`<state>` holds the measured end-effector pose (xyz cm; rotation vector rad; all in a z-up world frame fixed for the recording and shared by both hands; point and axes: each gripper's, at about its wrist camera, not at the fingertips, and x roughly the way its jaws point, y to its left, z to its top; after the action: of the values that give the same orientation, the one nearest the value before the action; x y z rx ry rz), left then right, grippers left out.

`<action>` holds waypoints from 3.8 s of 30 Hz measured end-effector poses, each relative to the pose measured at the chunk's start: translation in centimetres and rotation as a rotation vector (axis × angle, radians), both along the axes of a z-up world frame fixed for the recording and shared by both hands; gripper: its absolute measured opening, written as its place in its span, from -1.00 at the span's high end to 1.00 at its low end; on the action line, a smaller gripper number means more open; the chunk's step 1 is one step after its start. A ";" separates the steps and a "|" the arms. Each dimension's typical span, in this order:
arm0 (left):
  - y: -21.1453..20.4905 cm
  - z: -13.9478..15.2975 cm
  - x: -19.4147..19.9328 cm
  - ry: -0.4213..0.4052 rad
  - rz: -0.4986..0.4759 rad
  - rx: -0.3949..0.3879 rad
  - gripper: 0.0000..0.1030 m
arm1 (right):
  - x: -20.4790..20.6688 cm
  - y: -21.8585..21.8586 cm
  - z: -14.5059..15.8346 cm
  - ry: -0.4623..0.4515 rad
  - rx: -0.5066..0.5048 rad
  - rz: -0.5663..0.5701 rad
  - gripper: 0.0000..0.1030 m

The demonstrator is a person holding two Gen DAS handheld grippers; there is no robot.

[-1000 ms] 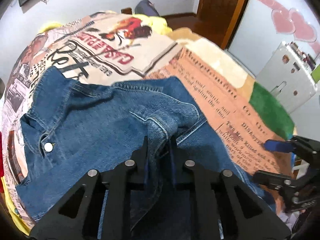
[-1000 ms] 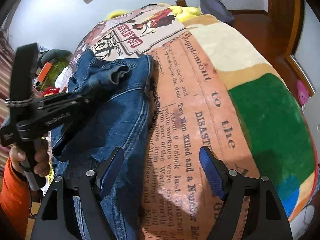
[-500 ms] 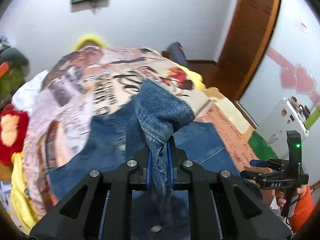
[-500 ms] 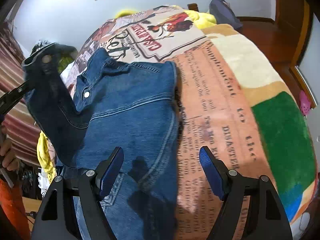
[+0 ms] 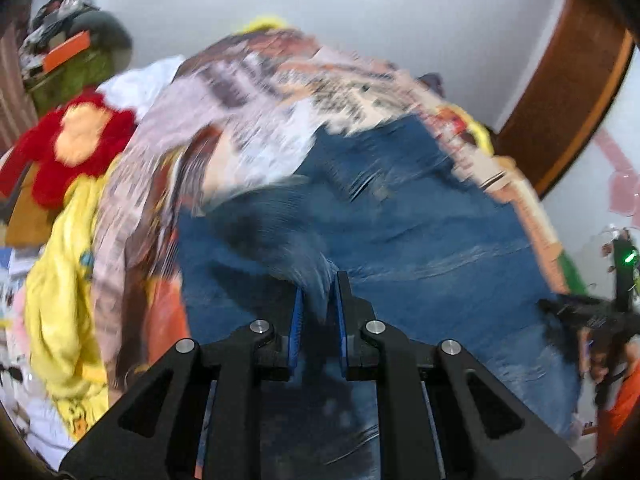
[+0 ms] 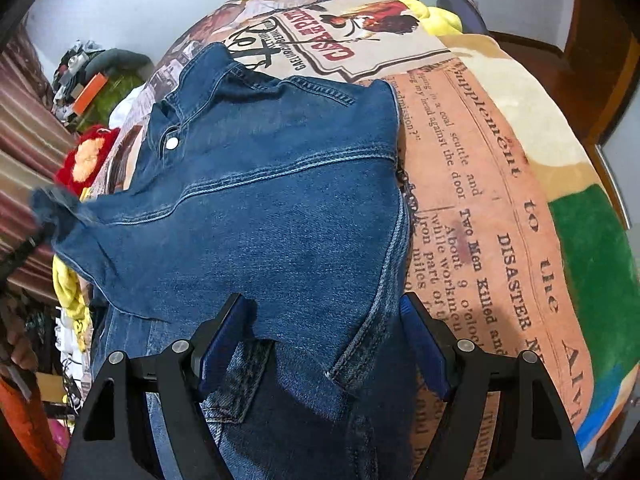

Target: Fold large clothes

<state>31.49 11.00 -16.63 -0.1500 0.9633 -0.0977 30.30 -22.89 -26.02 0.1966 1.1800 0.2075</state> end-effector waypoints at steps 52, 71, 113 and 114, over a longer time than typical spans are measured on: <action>4.9 0.7 0.4 -0.173 0.306 -0.081 0.51 | 0.6 -0.1 3.3 -0.130 -0.096 -0.003 -0.49; 4.2 -8.1 -1.6 0.116 0.201 0.165 0.04 | 1.3 0.4 0.6 -0.035 -0.096 0.053 -0.58; 5.5 -6.1 11.6 0.034 0.196 0.299 0.82 | 15.5 1.4 1.0 -0.181 -0.109 0.035 0.84; 5.7 -5.4 11.5 0.016 0.202 0.294 0.82 | 15.9 1.9 2.1 -0.209 -0.125 0.049 0.84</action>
<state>42.96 16.65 -22.05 0.0233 0.9624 0.2302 46.18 -21.03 -23.92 0.0353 0.9869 0.1920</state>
